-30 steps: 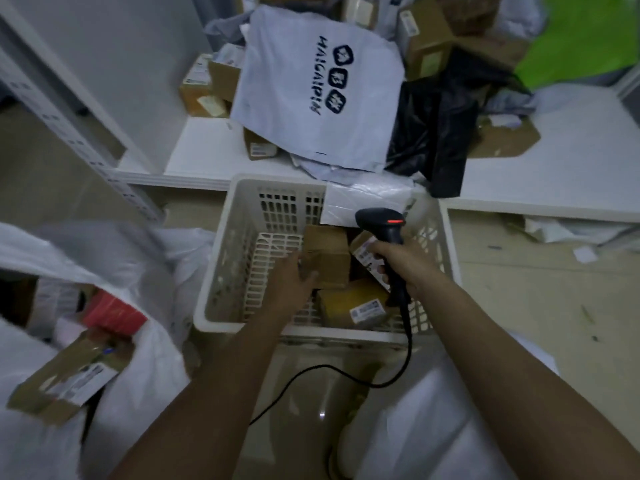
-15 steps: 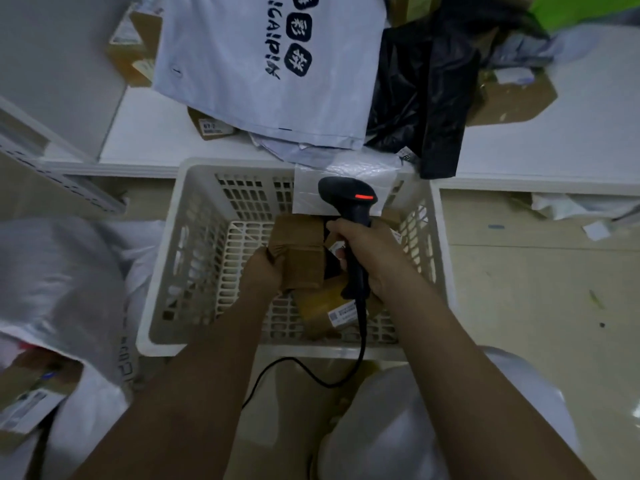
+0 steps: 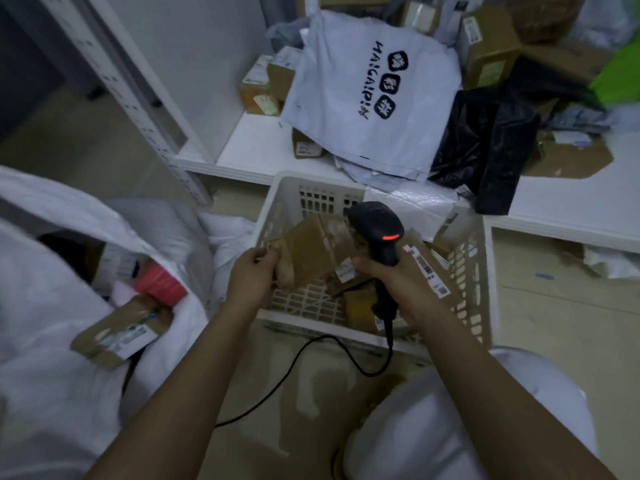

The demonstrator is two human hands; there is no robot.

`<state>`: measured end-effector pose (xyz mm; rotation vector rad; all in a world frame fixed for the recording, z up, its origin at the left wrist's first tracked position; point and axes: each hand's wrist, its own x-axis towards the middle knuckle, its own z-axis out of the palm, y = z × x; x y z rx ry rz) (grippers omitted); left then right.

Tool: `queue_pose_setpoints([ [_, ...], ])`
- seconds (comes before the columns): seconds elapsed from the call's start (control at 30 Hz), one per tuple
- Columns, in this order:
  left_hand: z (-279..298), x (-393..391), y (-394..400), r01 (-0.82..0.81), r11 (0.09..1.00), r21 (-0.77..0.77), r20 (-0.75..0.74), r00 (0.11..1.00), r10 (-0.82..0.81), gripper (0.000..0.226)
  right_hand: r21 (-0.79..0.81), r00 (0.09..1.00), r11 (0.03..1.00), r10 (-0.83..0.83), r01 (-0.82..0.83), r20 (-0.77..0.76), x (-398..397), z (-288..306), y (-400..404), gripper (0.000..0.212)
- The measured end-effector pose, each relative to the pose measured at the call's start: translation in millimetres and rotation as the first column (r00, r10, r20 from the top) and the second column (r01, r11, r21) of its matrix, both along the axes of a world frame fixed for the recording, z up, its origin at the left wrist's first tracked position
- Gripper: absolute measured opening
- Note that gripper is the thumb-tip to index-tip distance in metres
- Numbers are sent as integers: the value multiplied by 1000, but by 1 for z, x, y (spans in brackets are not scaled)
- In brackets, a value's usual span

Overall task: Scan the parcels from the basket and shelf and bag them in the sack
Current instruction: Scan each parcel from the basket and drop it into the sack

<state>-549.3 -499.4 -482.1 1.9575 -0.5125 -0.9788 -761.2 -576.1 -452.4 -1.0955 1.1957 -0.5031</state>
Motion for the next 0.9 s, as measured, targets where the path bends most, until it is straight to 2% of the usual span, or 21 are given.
queue_pose_setpoints([
  [0.07, 21, 5, 17, -21, 1000, -2, -80, 997, 21, 26, -87, 999, 995, 51, -51, 7, 9, 11, 21, 30],
  [0.17, 48, 9, 44, -3, 1000, -20, -171, 985, -1, 25, -228, 1000, 974, -3, 5, 12, 22, 28, 46, 29],
  [0.27, 72, 10, 73, -10, 996, -90, -192, 981, -8, 23, -332, 998, 942, -20, 40, 62, 34, 46, 67, 31],
  [0.4, 99, 9, 109, -2, 986, -164, -255, 966, -40, 29, -437, 997, 900, 28, 4, 69, 49, 68, 90, 40],
  [0.57, 125, 12, 151, -15, 978, -206, -291, 955, -47, 44, -488, 996, 873, 21, 25, 89, 73, 84, 119, 32],
  [0.67, 127, 17, 173, 27, 963, -268, -274, 956, -103, 54, -445, 992, 893, -8, 64, 127, 87, 91, 136, 29],
  [0.83, 113, 34, 193, 125, 947, -295, -136, 976, -171, 104, -362, 991, 925, -87, 120, 106, 111, 93, 159, 26],
  [0.9, 105, 45, 198, 145, 946, -290, -69, 983, -172, 114, -303, 993, 947, -88, 108, 82, 118, 93, 164, 29],
])
